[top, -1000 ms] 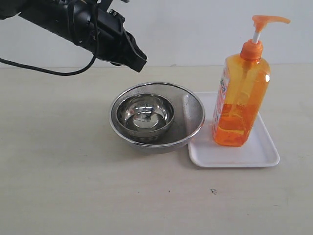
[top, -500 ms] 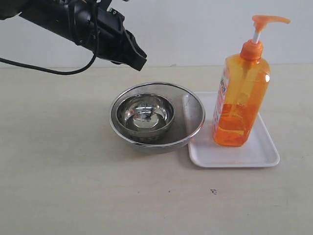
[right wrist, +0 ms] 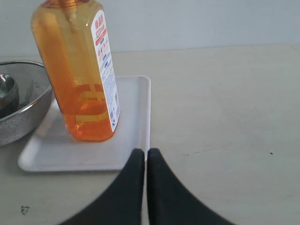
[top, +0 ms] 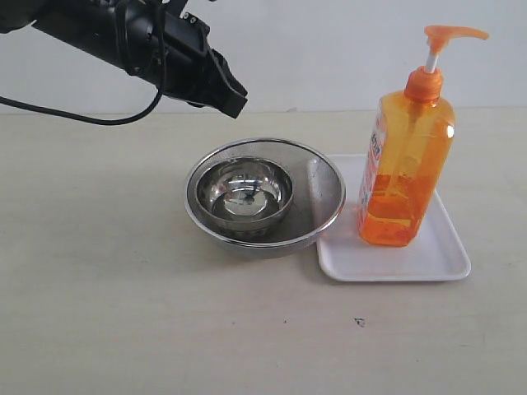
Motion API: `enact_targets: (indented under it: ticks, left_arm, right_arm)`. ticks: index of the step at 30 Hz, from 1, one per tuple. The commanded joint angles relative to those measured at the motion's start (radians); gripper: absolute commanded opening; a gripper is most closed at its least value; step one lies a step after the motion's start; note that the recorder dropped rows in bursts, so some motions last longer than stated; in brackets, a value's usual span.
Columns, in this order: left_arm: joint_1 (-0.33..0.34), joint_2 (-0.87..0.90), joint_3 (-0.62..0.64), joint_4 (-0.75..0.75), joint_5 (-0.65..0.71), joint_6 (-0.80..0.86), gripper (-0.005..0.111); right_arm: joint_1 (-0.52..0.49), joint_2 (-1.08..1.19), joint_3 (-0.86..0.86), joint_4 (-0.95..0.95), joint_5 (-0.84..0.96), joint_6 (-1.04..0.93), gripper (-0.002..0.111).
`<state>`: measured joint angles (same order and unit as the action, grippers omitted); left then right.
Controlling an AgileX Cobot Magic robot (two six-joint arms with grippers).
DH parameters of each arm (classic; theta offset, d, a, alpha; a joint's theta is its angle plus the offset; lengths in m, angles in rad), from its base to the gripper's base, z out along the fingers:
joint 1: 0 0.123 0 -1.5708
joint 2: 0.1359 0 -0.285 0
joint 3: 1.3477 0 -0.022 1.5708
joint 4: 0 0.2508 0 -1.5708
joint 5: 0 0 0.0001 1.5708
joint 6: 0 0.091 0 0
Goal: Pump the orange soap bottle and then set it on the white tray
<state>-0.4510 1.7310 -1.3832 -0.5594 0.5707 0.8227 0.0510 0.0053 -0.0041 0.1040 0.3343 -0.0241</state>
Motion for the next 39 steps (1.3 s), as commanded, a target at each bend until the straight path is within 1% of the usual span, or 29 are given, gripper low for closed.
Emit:
enact_targets:
  ticks: [1,30,32,34,35,36,39]
  left_arm:
    - [0.0,-0.012,0.004,0.0,-0.008,-0.009,0.005]
    - [0.0,-0.012,0.004,0.002,-0.014,-0.009,0.005]
    - [0.0,-0.048,0.006,0.002,-0.094,0.022,0.005]
    - [0.0,-0.165,0.048,-0.002,-0.251,0.019,0.005]
    - [0.0,-0.209,0.071,-0.002,-0.298,0.008,0.005]
    - [0.0,-0.297,0.112,-0.006,-0.361,-0.009,0.005]
    - [0.0,-0.528,0.259,-0.009,-0.452,-0.054,0.005]
  right_arm:
    - [-0.002,-0.005,0.004,-0.008,-0.003,0.002,0.0]
    - [-0.001,-0.005,0.004,-0.006,-0.001,0.002,0.0]
    - [-0.001,-0.005,0.004,-0.006,-0.001,0.002,0.0]
    - [-0.001,-0.005,0.004,-0.006,-0.001,0.002,0.0]
    - [-0.001,-0.005,0.004,-0.006,-0.001,0.002,0.0]
    - [-0.001,-0.005,0.004,-0.006,-0.001,0.002,0.0]
    - [-0.001,-0.005,0.004,-0.006,-0.001,0.002,0.0]
